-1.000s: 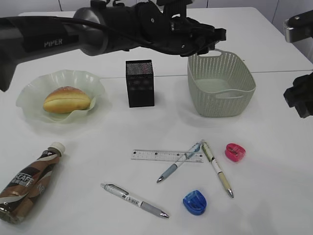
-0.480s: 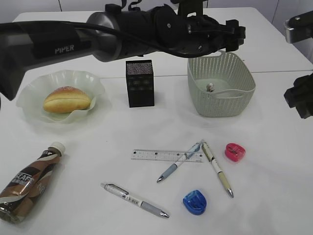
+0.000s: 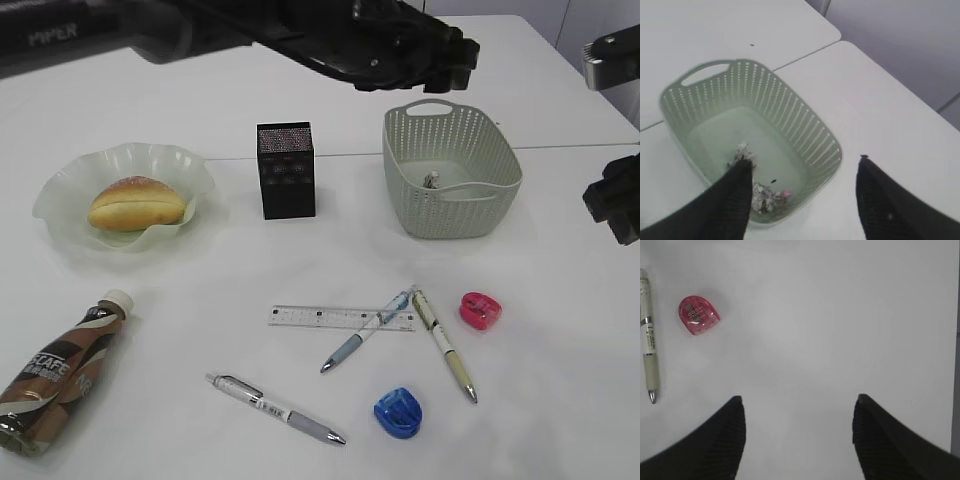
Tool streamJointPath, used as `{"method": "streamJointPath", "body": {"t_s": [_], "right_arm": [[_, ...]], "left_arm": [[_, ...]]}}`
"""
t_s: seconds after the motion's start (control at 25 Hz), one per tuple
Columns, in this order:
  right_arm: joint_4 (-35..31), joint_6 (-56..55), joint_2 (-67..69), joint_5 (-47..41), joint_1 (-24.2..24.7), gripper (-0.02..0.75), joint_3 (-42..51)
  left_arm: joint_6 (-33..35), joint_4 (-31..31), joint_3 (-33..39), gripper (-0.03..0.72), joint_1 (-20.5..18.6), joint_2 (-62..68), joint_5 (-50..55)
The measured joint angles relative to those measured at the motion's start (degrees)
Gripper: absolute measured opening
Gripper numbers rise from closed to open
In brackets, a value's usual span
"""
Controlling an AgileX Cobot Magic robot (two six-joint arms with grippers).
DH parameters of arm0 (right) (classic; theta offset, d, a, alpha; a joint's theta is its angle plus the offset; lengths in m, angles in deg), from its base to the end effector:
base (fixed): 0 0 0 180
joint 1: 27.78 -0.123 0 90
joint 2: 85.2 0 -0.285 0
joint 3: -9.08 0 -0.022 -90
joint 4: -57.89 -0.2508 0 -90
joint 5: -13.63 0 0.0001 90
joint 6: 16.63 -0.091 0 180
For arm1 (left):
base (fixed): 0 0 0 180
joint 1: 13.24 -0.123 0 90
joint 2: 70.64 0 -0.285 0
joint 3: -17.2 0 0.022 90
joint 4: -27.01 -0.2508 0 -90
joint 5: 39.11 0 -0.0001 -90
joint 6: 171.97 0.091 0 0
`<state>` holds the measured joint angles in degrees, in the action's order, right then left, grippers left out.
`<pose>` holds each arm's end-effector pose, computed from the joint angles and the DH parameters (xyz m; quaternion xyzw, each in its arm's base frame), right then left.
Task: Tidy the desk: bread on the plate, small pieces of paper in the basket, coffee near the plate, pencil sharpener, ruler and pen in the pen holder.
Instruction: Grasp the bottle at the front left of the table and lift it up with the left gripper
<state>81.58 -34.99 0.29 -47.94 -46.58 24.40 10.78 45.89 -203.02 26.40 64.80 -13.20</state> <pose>0.2534 0.0523 0.3016 -0.0726 0.9669 -0.1355 0.2037 0.4021 -0.3499 0.2771 0.2237 0.8347 -0.2814 0.4172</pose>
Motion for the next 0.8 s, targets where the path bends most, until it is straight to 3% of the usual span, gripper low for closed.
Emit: {"method": "streamJointPath", "body": {"t_s": [0.2, 0.48, 0.8], "right_arm": [[0.0, 0.0, 0.0, -0.2, 0.0, 0.493, 0.0], [0.0, 0.0, 0.0, -0.4, 0.0, 0.492, 0.0], [-0.1, 0.0, 0.0, -0.7, 0.0, 0.492, 0.0]], "left_arm": [[0.0, -1.1, 0.0, 0.419, -3.3, -5.9, 10.7], [0.0, -5.8, 0.0, 0.405, -9.9, -11.8, 27.4], [0.0, -8.4, 6.6, 0.403, -16.0, -19.7, 32.0]]}}
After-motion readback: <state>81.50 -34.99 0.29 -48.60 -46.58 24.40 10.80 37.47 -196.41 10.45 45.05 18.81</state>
